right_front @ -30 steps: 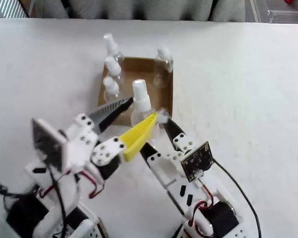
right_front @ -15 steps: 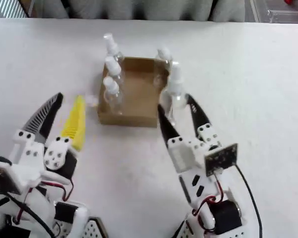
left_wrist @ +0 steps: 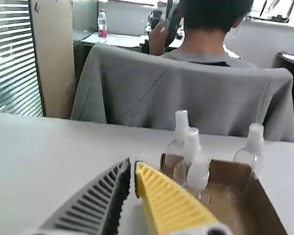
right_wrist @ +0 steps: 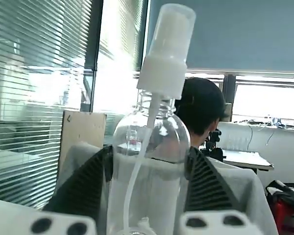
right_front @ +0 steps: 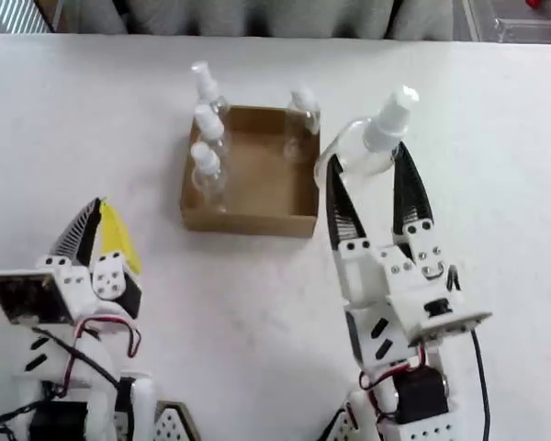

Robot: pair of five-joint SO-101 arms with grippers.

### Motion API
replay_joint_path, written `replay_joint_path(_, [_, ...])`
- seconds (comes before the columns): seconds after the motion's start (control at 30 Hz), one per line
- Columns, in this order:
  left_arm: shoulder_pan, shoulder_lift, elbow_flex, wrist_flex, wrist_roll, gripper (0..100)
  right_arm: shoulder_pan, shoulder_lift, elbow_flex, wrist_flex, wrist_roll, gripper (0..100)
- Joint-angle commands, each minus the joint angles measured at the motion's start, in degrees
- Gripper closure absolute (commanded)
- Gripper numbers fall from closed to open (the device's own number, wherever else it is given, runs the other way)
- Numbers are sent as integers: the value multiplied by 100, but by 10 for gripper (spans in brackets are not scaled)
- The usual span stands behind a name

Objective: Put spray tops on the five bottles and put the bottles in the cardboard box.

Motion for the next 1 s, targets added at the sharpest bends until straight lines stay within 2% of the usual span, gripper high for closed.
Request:
replay_joint_path(0.0, [-57,-13,299,18,-9,979,66,681,-545,-391,-26,983])
replay_joint_path(0.1, [-57,-13,659,9,-35,979,66,1121,-633,-690,-44,983])
replay_joint_path(0.3, [-57,-13,1354,-53,-747,979,66,2000,-615,-1385,-642,983])
replay_joint_path(0.43, [-57,-13,1873,-70,-774,979,66,2642,-484,-2000,-897,983])
replay_joint_path(0.63, [-57,-13,2347,-79,-774,979,-180,3723,97,-3582,-879,983])
replay_joint_path(0.77, [-57,-13,2822,-484,-774,979,-426,4488,167,-4224,-879,983])
replay_joint_path(0.97, [-277,-4,2848,-598,-782,978,-523,5798,132,-5393,-870,983])
